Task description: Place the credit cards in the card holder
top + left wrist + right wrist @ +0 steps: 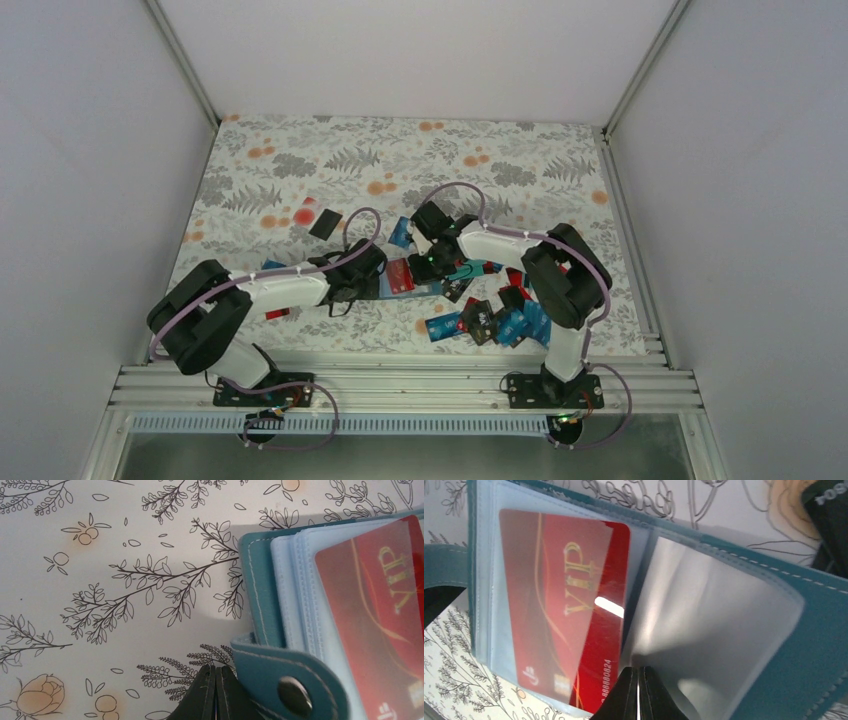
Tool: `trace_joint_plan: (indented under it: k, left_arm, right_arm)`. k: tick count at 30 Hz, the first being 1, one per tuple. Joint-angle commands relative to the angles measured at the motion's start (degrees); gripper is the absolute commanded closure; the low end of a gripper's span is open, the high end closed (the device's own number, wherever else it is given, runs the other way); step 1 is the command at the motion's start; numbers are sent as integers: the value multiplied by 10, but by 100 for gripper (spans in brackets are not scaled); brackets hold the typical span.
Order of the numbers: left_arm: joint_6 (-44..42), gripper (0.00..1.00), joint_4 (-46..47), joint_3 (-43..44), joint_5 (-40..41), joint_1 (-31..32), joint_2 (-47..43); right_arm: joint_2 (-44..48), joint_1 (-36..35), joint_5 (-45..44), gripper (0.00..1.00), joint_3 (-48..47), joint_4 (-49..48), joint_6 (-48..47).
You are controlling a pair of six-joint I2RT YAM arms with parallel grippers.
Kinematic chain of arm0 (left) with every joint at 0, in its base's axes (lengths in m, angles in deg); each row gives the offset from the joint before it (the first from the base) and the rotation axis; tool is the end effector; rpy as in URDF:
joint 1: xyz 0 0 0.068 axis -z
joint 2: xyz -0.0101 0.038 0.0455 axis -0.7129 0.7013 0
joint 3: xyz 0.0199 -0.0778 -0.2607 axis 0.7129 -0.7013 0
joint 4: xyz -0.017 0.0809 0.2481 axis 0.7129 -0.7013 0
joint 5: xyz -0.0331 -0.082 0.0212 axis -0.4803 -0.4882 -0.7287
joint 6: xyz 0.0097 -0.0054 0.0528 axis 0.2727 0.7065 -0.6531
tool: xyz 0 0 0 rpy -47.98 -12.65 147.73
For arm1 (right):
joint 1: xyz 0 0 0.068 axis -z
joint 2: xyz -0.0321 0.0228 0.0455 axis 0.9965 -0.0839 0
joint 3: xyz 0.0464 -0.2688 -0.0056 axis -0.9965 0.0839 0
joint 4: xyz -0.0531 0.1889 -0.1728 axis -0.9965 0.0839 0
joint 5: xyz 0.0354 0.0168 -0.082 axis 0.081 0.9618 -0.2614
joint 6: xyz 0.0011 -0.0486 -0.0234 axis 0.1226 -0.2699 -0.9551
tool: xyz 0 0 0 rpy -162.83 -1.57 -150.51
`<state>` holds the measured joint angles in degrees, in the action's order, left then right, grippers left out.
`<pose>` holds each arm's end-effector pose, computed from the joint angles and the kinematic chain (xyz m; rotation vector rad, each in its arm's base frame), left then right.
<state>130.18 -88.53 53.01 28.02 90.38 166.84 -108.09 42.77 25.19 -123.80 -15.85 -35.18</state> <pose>0.1850 -0.1751 0.1354 0.0339 2.6995 -0.2175 0.2520 0.2443 0.1459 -0.6093 2.9322 0.6050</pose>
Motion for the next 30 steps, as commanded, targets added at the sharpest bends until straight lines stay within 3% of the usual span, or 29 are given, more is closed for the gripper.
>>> trace_joint_plan:
  k: [1,10,16,22,30]
  left_arm:
    - [-6,98,-10,-5,-22,6,22]
    - [-7,98,-1,-3,-28,9,33]
    - [-6,98,-18,3,-23,10,26]
    - [-3,98,-67,25,-22,14,-46]
    - [-14,97,-13,23,-73,14,-97]
  right_arm:
    - [-16,-15,-12,96,-10,-12,4]
    - [-28,-19,29,82,-25,-24,10]
    - [-31,-20,18,81,-28,-17,6]
    - [-10,-18,-29,81,-29,6,-3]
    - [30,-14,3,79,-37,-4,-1]
